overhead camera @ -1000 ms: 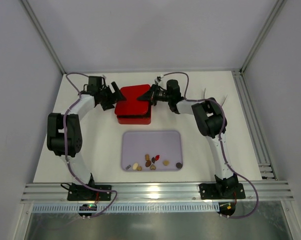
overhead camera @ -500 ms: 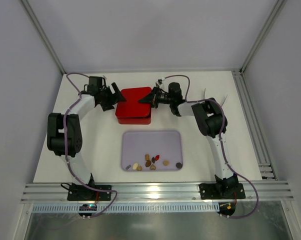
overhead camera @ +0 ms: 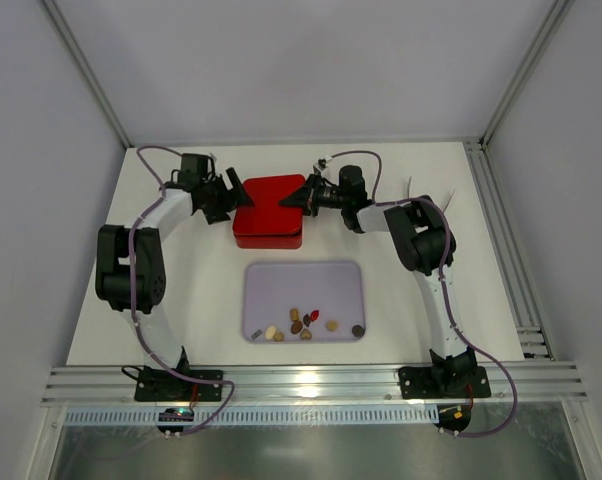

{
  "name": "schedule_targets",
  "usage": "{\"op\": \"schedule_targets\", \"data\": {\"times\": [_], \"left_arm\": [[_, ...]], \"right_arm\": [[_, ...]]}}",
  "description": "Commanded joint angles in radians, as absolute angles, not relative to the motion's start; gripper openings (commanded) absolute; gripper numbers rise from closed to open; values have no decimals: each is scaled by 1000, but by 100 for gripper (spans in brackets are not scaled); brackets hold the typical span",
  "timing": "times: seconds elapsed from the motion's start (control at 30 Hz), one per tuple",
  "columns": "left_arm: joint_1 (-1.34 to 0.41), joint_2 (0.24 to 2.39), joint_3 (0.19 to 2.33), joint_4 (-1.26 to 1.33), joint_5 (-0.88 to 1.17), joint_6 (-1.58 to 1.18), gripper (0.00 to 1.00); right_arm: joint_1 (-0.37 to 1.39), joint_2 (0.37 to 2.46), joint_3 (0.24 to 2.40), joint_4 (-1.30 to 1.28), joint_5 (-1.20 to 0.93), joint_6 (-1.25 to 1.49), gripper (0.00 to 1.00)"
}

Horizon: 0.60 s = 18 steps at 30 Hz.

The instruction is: Pack the chocolate

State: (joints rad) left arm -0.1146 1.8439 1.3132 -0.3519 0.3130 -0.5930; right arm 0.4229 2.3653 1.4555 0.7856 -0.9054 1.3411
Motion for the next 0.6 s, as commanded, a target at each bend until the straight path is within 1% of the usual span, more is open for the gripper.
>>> {"op": "schedule_targets", "data": {"times": [0.0, 0.27, 0.53, 0.57], "left_arm": [[-121, 1848, 1328, -351, 298, -575, 85], [-123, 1850, 1327, -348, 298, -575, 85], [-124, 1851, 1322, -344, 301, -578, 85], [-124, 1852, 1322, -345, 301, -577, 85]], "right_arm": [[420, 2365, 1456, 799, -914, 1301, 11], [426, 2376, 1483, 785, -919, 1287, 11], [434, 2384, 1514, 743, -923, 1261, 12], [436, 2387, 1514, 741, -923, 1259, 13]]}}
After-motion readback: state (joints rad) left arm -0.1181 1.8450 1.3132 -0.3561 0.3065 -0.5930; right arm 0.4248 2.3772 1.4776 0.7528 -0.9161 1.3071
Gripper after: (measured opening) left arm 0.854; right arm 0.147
